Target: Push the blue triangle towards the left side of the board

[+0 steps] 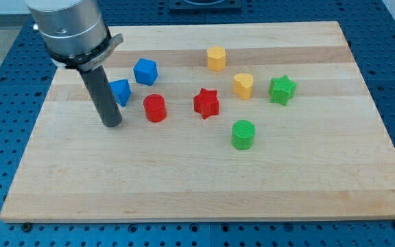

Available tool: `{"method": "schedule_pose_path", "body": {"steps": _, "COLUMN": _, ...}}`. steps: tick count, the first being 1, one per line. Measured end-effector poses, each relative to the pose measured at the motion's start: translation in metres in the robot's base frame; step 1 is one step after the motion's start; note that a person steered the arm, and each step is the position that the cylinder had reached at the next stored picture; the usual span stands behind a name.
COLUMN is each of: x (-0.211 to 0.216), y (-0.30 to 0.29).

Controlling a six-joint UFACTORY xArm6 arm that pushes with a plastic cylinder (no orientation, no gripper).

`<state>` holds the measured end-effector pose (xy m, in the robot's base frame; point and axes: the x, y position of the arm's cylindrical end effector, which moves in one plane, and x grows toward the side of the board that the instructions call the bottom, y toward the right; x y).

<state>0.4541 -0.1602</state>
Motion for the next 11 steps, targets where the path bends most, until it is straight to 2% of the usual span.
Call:
{"method": "schedule_pose_path", "body": {"steps": 2, "x": -0.003, "y": 0.023}}
{"method": "schedule_pose_path", "body": {"steps": 4, "x": -0.03, "y": 0.02}}
{"method": "schedule_pose_path", "body": {"steps": 6, "x": -0.062, "y": 0.007}}
{"method": "schedule_pose_path", "body": {"steps": 11, "x": -0.086, "y": -0.05}}
